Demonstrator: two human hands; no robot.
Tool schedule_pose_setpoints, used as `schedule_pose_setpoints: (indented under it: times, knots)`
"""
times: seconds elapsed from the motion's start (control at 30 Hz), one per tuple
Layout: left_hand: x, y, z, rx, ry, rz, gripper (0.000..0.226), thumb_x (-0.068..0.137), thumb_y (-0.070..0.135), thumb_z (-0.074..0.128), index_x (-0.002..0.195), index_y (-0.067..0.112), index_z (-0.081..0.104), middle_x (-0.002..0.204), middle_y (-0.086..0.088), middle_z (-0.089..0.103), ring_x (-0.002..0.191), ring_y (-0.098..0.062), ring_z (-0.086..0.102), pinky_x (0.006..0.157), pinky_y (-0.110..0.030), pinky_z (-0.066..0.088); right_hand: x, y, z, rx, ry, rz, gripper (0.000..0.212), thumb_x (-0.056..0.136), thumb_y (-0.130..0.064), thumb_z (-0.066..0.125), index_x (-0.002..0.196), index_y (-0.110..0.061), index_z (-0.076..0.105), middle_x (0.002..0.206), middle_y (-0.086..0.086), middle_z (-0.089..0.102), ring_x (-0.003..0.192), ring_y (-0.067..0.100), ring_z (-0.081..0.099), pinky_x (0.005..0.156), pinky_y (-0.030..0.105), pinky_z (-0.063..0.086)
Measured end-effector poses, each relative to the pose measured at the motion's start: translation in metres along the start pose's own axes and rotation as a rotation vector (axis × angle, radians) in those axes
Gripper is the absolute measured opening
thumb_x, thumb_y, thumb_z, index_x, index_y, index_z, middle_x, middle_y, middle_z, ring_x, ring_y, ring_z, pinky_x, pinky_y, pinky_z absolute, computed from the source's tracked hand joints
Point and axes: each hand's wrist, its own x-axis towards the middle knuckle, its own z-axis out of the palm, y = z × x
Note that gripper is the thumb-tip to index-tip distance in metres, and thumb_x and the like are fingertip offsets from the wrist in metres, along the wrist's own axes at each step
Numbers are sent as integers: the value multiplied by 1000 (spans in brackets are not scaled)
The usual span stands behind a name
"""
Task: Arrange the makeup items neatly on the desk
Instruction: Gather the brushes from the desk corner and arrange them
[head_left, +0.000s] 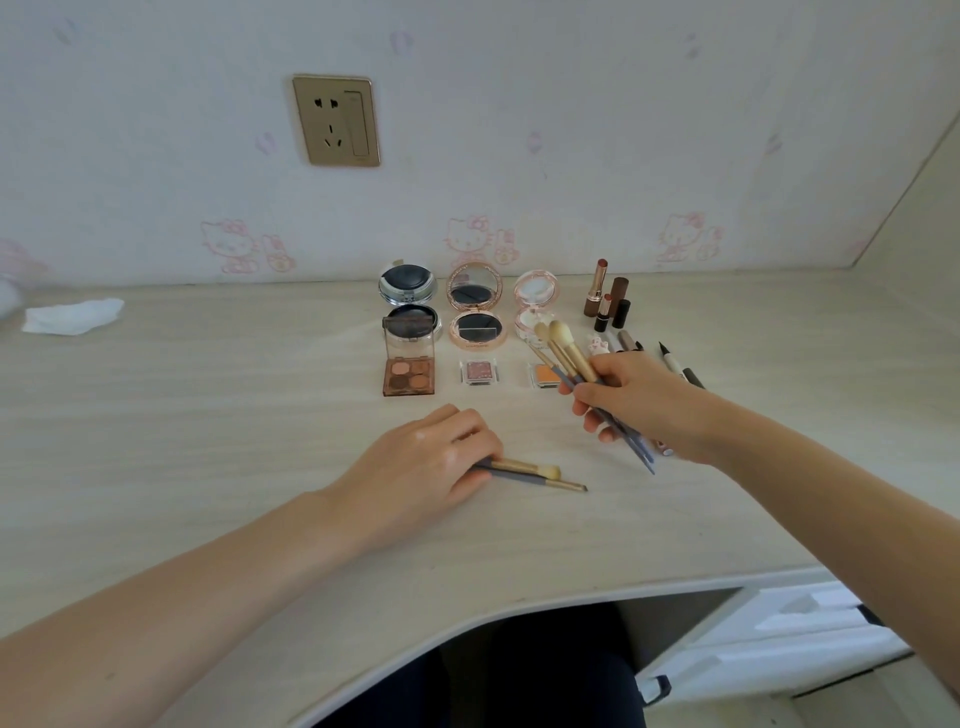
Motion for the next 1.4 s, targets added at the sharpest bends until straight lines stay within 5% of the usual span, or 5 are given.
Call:
schedule_pose_setpoints:
  times: [0.23, 0.57, 0.87, 1.07, 1.4]
  knots:
    - [-5, 4, 4, 95, 46, -47, 18, 91, 19, 56, 100, 13, 69, 92, -1, 63, 85, -22, 59, 68, -35, 53, 2, -3, 3, 122, -30, 66, 14, 97, -12, 50, 103, -9, 62, 79, 5, 65, 59, 12, 53, 50, 20, 45]
    - [-7, -2, 8, 103, 25, -117, 33, 93, 36, 53, 119, 19, 63, 107, 1, 53, 101, -21, 50, 86, -35, 48, 3, -3, 6, 272, -72, 114, 16, 96, -9, 51, 102, -7, 65, 79, 5, 65, 65, 14, 60, 60, 26, 51]
    - [24, 6, -6, -594, 152, -518, 18, 89, 35, 61, 101, 25, 70, 96, 14, 68, 91, 6, 59, 81, -13, 48, 10, -21, 22, 753, -44, 104, 16, 98, -11, 49, 108, -8, 61, 99, 6, 74, 97, 17, 70, 88, 40, 53]
    - [46, 18, -11, -1073, 140, -687, 22, 87, 35, 64, 96, 16, 69, 90, -2, 74, 84, -15, 71, 79, -31, 59, 8, -37, 39, 854, -4, -18, 17, 99, -13, 46, 109, -9, 59, 102, 1, 74, 98, 10, 68, 76, 28, 51]
    - [47, 11, -13, -1010, 119, -637, 15, 93, 15, 58, 94, 4, 69, 73, 0, 63, 55, -11, 58, 61, -28, 52, 5, -37, 43, 885, -38, -108, 19, 98, -13, 49, 115, -7, 57, 108, 4, 72, 92, 17, 69, 74, 30, 53]
